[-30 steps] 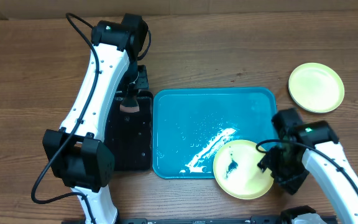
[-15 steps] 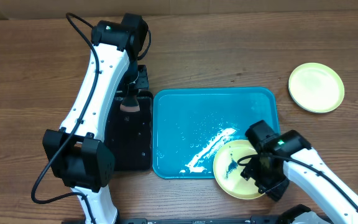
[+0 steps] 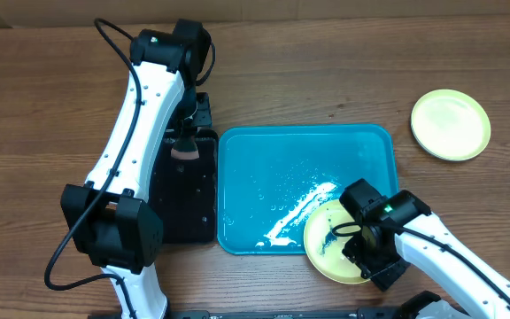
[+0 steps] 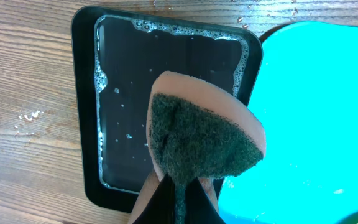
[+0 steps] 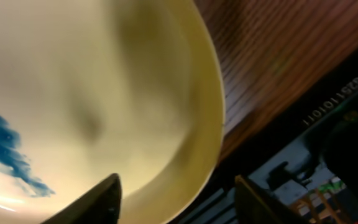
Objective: Clean dirty plates on tray and stack at the side
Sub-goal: 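Grasp the lower yellow plate's rim with the right gripper, then drag the yellow plate toward the tray center with the right gripper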
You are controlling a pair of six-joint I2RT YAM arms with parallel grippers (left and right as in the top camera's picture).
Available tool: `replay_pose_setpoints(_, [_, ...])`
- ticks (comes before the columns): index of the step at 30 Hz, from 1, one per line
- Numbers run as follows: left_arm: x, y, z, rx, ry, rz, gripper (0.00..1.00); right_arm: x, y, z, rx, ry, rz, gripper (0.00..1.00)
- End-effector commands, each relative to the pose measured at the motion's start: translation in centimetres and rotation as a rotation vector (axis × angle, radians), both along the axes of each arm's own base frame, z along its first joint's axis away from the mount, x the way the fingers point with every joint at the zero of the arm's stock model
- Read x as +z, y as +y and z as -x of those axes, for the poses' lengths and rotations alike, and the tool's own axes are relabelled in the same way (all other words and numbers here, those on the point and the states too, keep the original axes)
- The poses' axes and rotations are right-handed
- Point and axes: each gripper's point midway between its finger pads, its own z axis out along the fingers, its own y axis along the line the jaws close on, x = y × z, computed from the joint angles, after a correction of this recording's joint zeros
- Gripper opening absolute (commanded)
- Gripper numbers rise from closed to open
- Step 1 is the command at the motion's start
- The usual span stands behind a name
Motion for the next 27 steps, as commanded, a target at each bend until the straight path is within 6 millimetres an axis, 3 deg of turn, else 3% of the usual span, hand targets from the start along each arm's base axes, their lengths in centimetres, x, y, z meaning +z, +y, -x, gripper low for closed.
replay_pose_setpoints(1, [1.4,0.0,0.1,-0.019,-0.037,0.018,0.04,-0.9,-0.5,0.7,-0.033,0.015,0.026,0.63])
replay_pose_setpoints(9, [1.4,0.0,0.1,-0.019,-0.036,0.018,0.04,-1.9,-0.3,-0.5,-0.028,-0.050,0.019,0.66])
replay_pose_setpoints(17, [1.4,0.1,0.2,-0.023,-0.032,0.017,0.04,-3.0,-0.2,-0.9,-0.028,-0.079,0.010,0.64])
replay_pose_setpoints(18, [1.4,0.1,0.2,-0.023,-0.032,0.017,0.04,-3.1,-0.3,-0.9,-0.026,-0.082,0.014,0.60])
replay_pose_setpoints(21, [1.4,0.0,0.2,-0.023,-0.032,0.017,0.04,-3.1,-0.7,-1.1,-0.019,-0.094,0.032,0.33])
replay_pose_setpoints(27, [1.4,0.1,0.2,-0.022,-0.032,0.017,0.04,-3.1,-1.4,-1.7,-0.001,-0.123,0.073,0.28])
